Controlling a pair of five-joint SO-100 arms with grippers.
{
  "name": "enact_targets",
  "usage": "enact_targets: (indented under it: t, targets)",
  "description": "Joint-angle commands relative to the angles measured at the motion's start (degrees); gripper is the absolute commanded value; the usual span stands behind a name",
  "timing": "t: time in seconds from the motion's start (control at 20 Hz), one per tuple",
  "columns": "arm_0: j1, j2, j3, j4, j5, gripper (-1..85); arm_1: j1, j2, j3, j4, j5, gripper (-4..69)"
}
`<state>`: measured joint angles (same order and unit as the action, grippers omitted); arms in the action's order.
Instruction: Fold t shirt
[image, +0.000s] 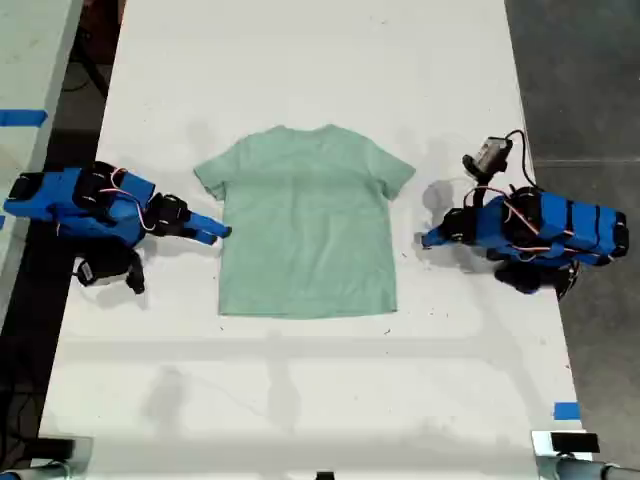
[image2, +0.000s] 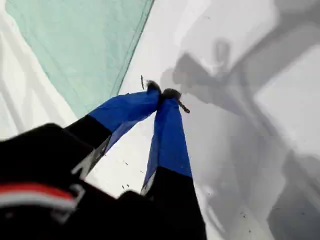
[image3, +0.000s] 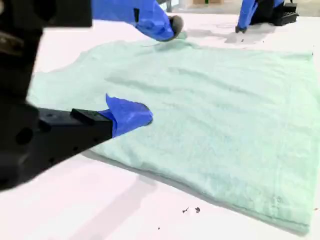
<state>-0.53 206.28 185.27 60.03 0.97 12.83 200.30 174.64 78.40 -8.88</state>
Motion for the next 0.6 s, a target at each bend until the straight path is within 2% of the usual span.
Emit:
enact_targets:
  t: [0.0, 0.15, 0.2, 0.25, 0.35, 0.4, 0.45, 0.55]
  targets:
    - [0.9, 0.4, -0.1, -0.3, 0.8, 22.5, -0.4, 0.5, 2.6, -0.3, 1.1, 1.4]
    - [1.0, 0.4, -0.1, -0.3, 0.8, 22.5, -0.7, 0.5, 1.3, -1.1, 0.8, 1.4]
    - [1.0, 0.4, -0.1, -0.3, 0.8, 22.5, 0.1, 0.2, -2.9, 1.1, -0.4, 1.4]
    - [1.0, 0.4, -0.1, -0.3, 0.8, 22.5, 2.6, -1.8, -10.0, 4.8, -2.4, 1.4]
    - [1.0, 0.4, -0.1, -0.3, 0.8, 22.5, 13.4, -15.6, -28.4, 10.3, -10.7, 1.2]
    - [1.0, 0.4, -0.1, -0.3, 0.8, 22.5, 18.4, -25.7, -37.7, 11.7, -15.6, 6.2]
    - [1.0, 0.4, -0.1, -0.3, 0.8, 22.5, 22.0, -36.7, -47.4, 13.7, -20.0, 14.7]
    - [1.0, 0.4, -0.1, -0.3, 0.8, 22.5, 28.7, -54.8, -64.5, 17.4, -26.9, 23.6]
